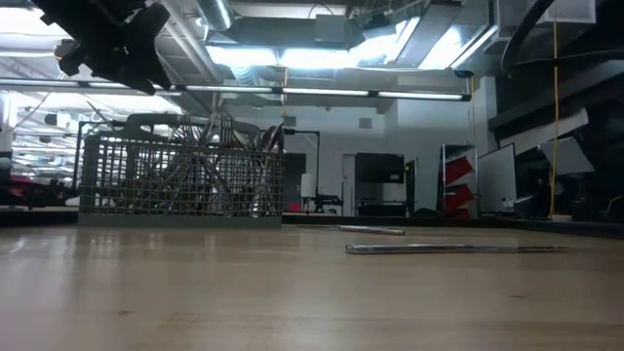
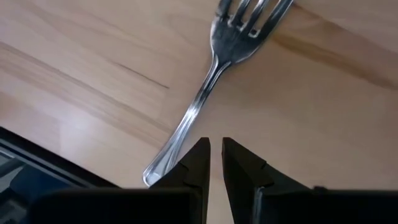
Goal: Sort silverware
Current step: Put the silver fork into the silverware rack
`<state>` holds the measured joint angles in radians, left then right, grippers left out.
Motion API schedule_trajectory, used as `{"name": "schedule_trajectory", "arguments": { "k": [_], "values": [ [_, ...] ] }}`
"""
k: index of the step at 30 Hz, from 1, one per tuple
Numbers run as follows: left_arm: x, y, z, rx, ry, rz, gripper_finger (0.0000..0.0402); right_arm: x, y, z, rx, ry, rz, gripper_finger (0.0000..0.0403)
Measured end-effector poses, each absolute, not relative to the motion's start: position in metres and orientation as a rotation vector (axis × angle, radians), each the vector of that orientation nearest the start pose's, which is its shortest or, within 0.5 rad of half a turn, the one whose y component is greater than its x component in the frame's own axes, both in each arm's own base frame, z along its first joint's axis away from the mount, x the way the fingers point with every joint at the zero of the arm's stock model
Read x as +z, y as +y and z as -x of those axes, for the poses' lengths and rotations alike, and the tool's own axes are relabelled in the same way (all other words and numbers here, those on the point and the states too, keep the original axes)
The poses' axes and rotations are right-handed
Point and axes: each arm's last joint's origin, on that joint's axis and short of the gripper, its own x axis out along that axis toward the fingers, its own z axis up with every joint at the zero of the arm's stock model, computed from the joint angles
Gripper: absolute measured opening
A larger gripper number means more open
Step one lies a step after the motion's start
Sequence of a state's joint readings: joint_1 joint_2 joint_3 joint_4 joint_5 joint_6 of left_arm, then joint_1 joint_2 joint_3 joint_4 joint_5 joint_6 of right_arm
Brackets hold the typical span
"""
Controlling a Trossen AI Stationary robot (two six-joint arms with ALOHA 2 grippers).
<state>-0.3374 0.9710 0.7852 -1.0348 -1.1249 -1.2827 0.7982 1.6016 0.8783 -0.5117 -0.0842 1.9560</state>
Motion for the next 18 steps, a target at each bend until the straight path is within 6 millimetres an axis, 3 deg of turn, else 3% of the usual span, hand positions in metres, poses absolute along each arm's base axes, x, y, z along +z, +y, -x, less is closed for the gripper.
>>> {"name": "schedule_trajectory", "arguments": {
  "k": [12,18],
  "values": [
    [0.260,-0.031,-0.149,1.036,0.331,0.301,0.0155,0.160,0.200,-0.203,-0.622,1.374,-1.225,0.0048],
    [0.260,-0.034,-0.149,1.013,0.347,0.273,0.0155,0.160,0.196,-0.206,-0.638,1.362,-1.242,0.0097]
  ]
}}
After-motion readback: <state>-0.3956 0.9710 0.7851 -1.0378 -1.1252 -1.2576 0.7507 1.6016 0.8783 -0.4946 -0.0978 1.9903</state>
